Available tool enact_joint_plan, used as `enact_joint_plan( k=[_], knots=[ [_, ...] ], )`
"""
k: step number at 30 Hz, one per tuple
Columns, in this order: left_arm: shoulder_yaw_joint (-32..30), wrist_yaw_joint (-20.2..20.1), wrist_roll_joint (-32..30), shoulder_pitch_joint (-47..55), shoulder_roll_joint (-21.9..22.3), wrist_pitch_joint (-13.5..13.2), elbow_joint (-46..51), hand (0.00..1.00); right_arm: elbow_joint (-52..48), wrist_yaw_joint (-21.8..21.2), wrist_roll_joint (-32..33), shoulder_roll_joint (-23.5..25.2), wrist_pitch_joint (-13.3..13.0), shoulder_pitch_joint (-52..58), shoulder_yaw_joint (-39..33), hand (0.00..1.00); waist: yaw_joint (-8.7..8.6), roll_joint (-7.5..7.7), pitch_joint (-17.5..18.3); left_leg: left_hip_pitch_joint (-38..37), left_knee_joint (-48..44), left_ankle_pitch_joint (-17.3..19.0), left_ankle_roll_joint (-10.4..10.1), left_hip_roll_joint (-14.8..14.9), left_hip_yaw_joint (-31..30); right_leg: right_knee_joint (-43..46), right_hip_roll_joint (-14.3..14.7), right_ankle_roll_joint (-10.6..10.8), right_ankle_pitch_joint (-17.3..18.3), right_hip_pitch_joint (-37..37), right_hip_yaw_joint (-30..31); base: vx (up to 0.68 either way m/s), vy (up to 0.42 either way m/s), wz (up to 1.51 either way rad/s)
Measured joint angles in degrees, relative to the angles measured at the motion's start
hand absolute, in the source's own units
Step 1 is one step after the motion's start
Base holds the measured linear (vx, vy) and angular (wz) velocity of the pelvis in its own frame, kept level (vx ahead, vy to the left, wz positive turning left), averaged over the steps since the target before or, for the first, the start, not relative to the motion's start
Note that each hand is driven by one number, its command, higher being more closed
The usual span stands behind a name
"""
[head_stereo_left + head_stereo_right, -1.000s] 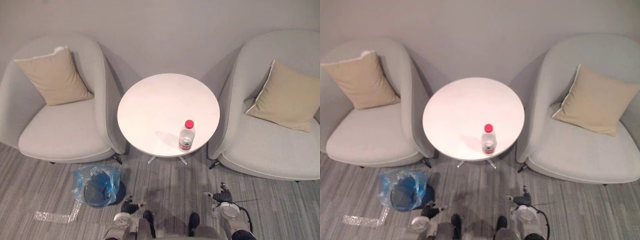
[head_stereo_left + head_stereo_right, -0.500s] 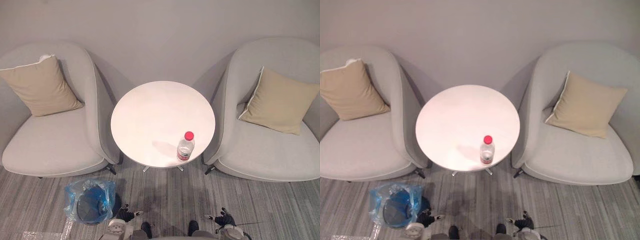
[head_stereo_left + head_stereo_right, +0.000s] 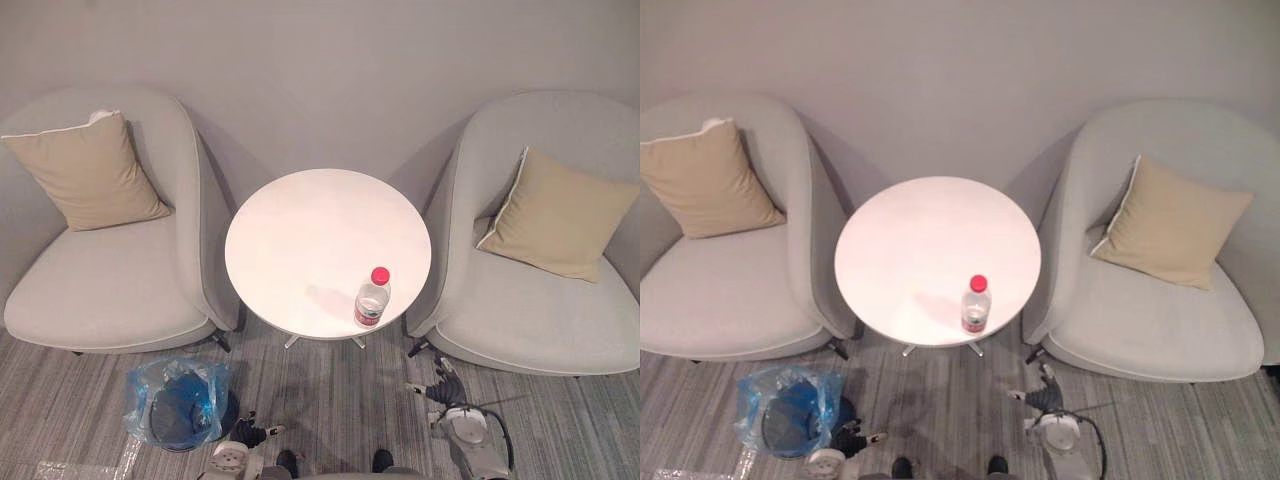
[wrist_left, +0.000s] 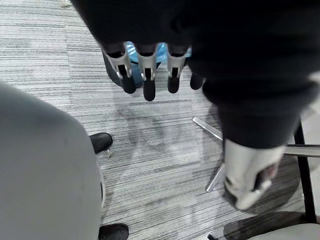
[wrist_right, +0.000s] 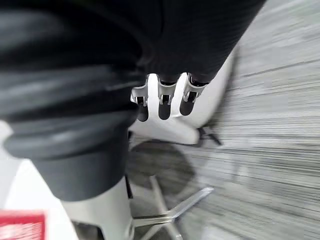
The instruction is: Gather rubbish on tea table into small bin, then transfer packed bag to large trash can.
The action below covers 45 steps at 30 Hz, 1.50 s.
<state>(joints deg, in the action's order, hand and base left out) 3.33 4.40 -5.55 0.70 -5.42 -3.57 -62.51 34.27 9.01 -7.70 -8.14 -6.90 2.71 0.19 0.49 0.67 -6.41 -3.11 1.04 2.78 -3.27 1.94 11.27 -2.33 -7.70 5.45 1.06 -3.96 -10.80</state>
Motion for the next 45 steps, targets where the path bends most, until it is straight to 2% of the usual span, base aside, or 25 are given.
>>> enact_joint_plan(
  k=[7, 17, 23, 29, 32, 33, 38, 45],
  knots=[
    [0.0, -0.1, -0.4, 0.1, 0.0, -0.5, 0.1, 0.00, -2.5, 0.8, -5.8, -1.7, -0.4, -1.6, 2.4, 0.00, 0.01, 0.06, 0.0, 0.5, 1.0, -0.8, 0.2, -0.2, -1.4, -0.5, 0.0, 0.0, 0.0, 0.0, -1.3, -0.01, -0.025, 0.09],
    [0.1, -0.1, -1.1, 0.1, 0.0, -1.1, 0.5, 0.00, -6.7, 2.8, -6.1, -3.2, -0.5, -6.2, 5.4, 0.00, 0.20, -0.04, -0.1, 3.0, 1.0, -1.1, 0.5, -0.4, -3.0, -1.0, 0.0, -0.1, -0.1, 1.2, -2.6, -0.01, -0.018, 0.08],
    [0.2, 0.0, -1.1, 0.0, 0.1, -1.2, 2.0, 0.00, -6.7, 3.4, -5.8, -3.4, -0.5, -11.0, 6.1, 0.00, 0.42, -0.34, -2.0, 3.5, 1.0, -1.1, 0.5, -0.5, -3.8, -1.0, 0.0, -0.1, -0.1, 1.4, -3.3, 0.00, -0.010, 0.06],
    [0.5, 0.2, -1.0, -0.1, 0.2, -1.3, 3.4, 0.00, -6.7, 3.5, -5.5, -3.9, -0.5, -14.1, 8.1, 0.00, 1.36, -0.80, -3.3, 5.0, 0.8, -1.1, 0.5, -0.5, -4.8, -1.0, 0.0, -0.2, 0.0, 2.1, -4.1, 0.02, -0.003, 0.10],
    [0.6, 0.3, -0.5, -0.1, 0.3, -2.2, 4.0, 0.00, -6.2, 3.7, -4.6, -4.0, -0.4, -16.3, 8.9, 0.00, 1.89, -0.99, -4.0, 5.4, 0.7, -1.1, 0.5, -0.5, -5.6, -1.0, 0.0, -0.3, 0.0, 2.1, -4.4, 0.02, 0.002, 0.13],
    [0.6, 0.4, -0.4, -0.1, 0.4, -2.3, 4.2, 0.00, -6.1, 3.9, -3.9, -4.0, -0.4, -17.1, 9.5, 1.00, 2.35, -1.16, -4.3, 5.4, 0.7, -1.1, 0.5, -0.5, -5.7, -1.0, 0.0, -0.3, 0.0, 2.1, -4.4, 0.02, 0.009, 0.05],
    [1.1, 0.4, 0.2, -0.7, 0.6, -2.4, 5.0, 0.00, -3.5, 4.6, -2.8, -3.8, -0.4, -22.6, 10.9, 1.00, 2.87, -1.96, -5.8, 7.6, -0.2, -1.1, 0.5, -0.5, -6.8, 0.3, -0.1, -0.5, 0.1, 3.9, -4.5, 0.01, 0.009, 0.10],
    [1.3, 0.6, 1.1, -0.7, 0.6, -2.3, 5.8, 0.00, -3.4, 5.1, -1.0, -3.5, 0.0, -23.1, 11.4, 1.00, 3.56, -2.28, -6.4, 8.0, -1.7, -0.9, 0.7, -0.1, -8.8, 3.5, -0.1, -1.4, 0.8, 4.0, -3.9, 0.03, 0.016, 0.18]
  ],
)
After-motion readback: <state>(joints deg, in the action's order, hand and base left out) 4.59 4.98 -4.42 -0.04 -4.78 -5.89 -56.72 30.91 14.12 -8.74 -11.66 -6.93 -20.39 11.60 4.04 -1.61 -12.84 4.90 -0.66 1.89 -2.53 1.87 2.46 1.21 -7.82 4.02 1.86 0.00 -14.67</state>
